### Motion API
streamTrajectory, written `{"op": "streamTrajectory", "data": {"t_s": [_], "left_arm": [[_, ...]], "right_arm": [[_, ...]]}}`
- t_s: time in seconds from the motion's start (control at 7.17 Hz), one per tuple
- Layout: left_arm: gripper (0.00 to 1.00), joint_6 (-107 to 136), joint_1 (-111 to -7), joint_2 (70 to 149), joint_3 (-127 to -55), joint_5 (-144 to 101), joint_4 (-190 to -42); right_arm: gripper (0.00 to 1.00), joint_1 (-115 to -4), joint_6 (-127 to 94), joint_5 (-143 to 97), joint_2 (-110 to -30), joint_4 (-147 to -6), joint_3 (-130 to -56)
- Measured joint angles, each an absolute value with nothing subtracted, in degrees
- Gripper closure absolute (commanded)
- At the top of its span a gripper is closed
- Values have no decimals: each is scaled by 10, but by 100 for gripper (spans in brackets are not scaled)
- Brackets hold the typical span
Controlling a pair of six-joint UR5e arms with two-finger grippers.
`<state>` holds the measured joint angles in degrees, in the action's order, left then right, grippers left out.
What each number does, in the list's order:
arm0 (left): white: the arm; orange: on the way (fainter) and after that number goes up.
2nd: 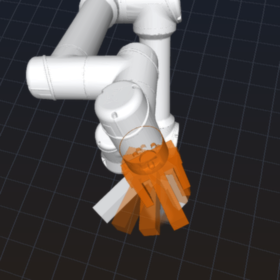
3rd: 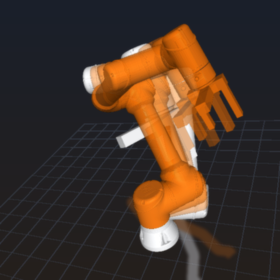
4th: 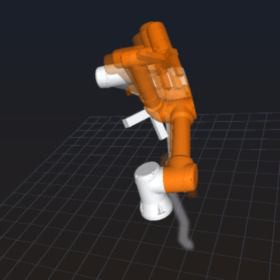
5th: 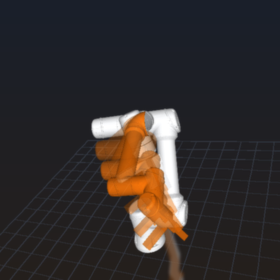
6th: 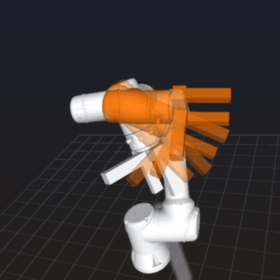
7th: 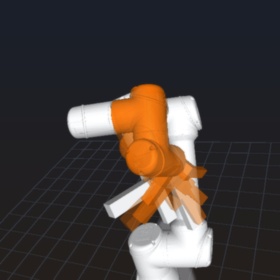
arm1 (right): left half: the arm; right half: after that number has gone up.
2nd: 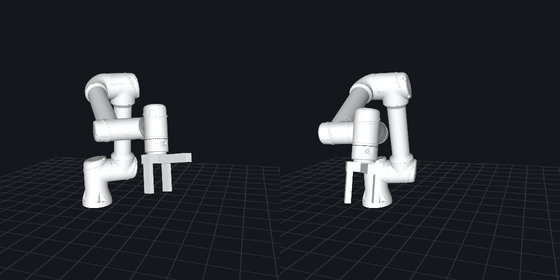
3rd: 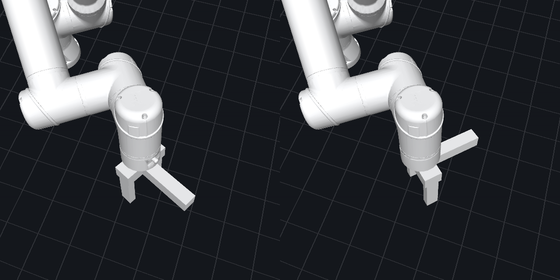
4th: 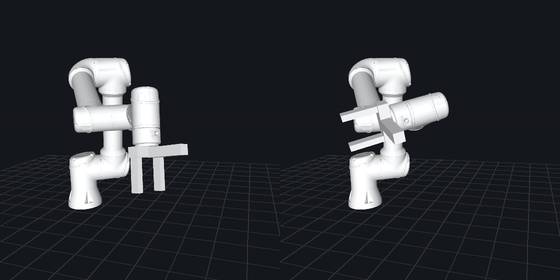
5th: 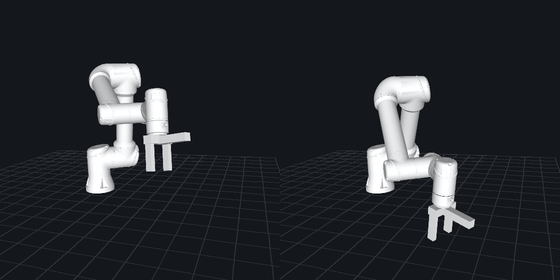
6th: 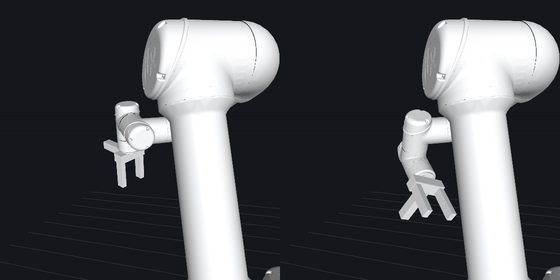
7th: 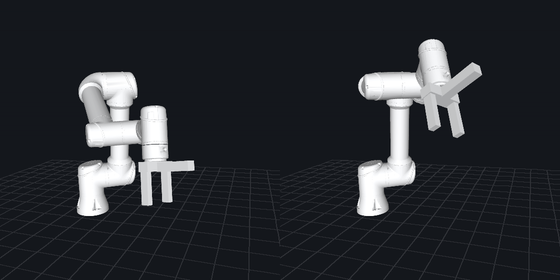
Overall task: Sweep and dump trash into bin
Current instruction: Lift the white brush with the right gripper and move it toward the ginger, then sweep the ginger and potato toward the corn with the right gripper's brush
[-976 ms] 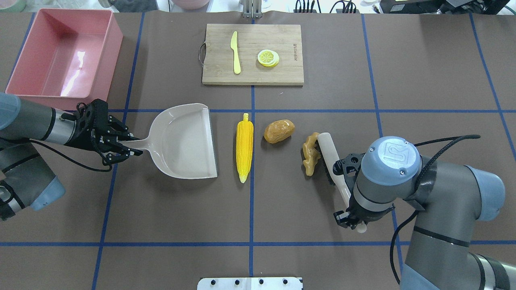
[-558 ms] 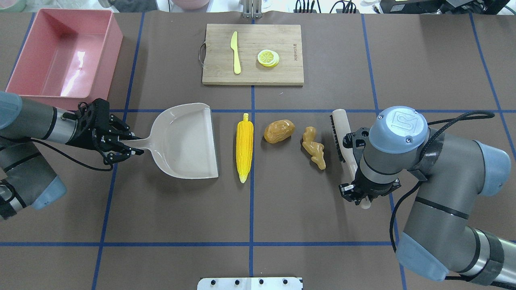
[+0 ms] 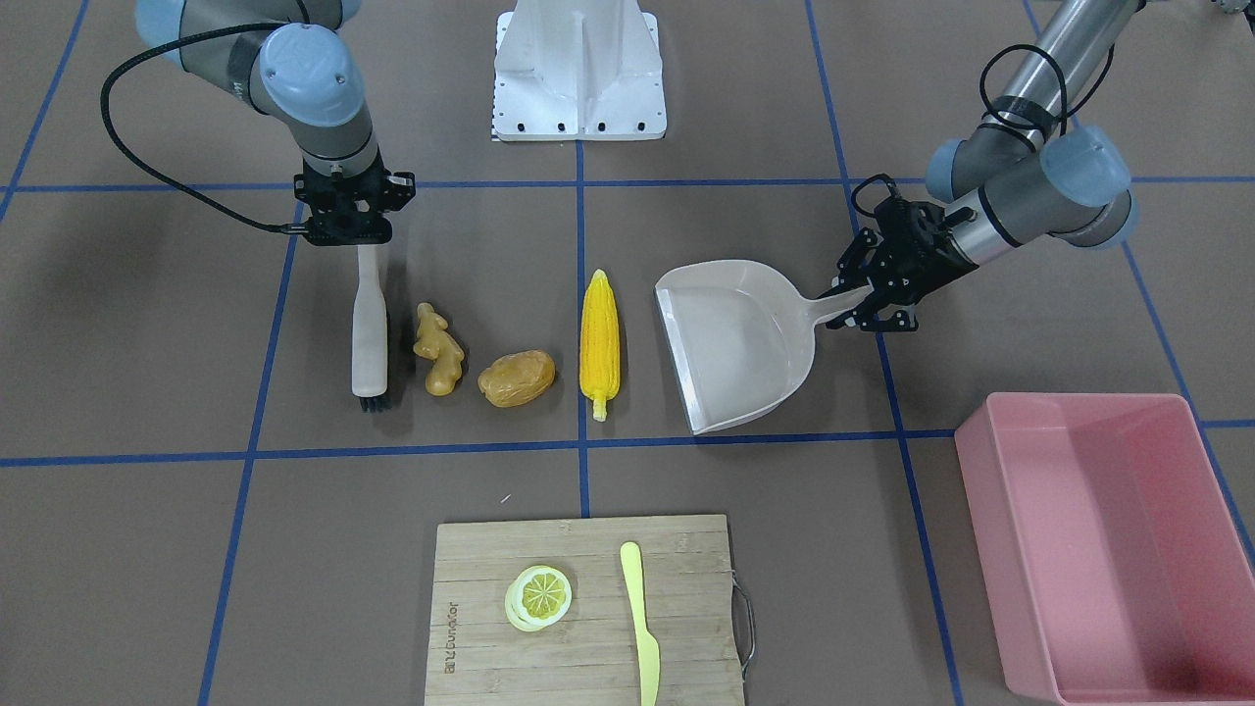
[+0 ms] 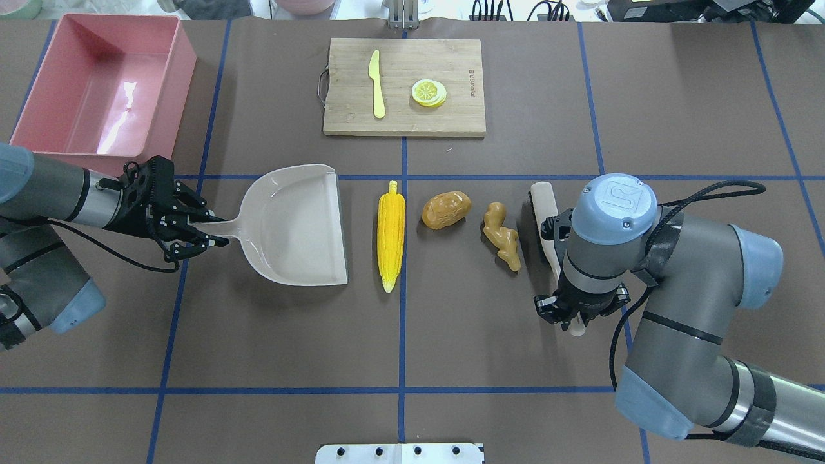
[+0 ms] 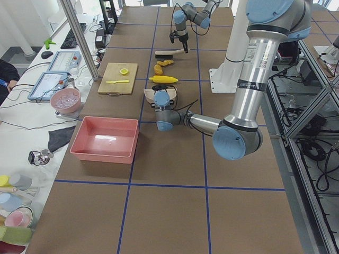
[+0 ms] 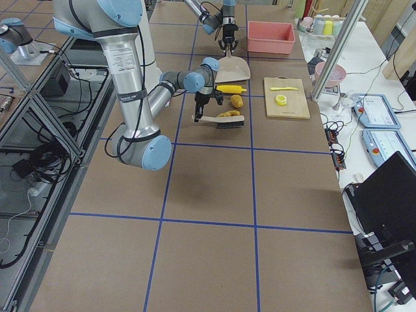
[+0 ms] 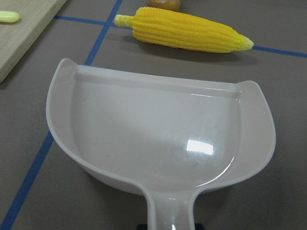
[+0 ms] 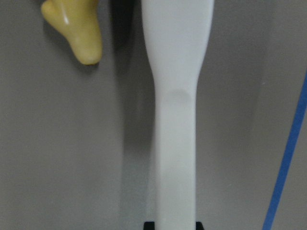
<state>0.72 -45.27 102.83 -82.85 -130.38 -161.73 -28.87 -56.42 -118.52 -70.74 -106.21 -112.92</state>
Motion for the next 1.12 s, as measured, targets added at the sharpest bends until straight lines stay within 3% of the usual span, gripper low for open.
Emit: {"op": "streamTrajectory", "data": {"t_s": [1.12], "left_arm": [[100, 13, -461, 1029, -845, -1304, -1607]], "right_arm": [[100, -240, -599, -1203, -583, -1062, -1069]]}}
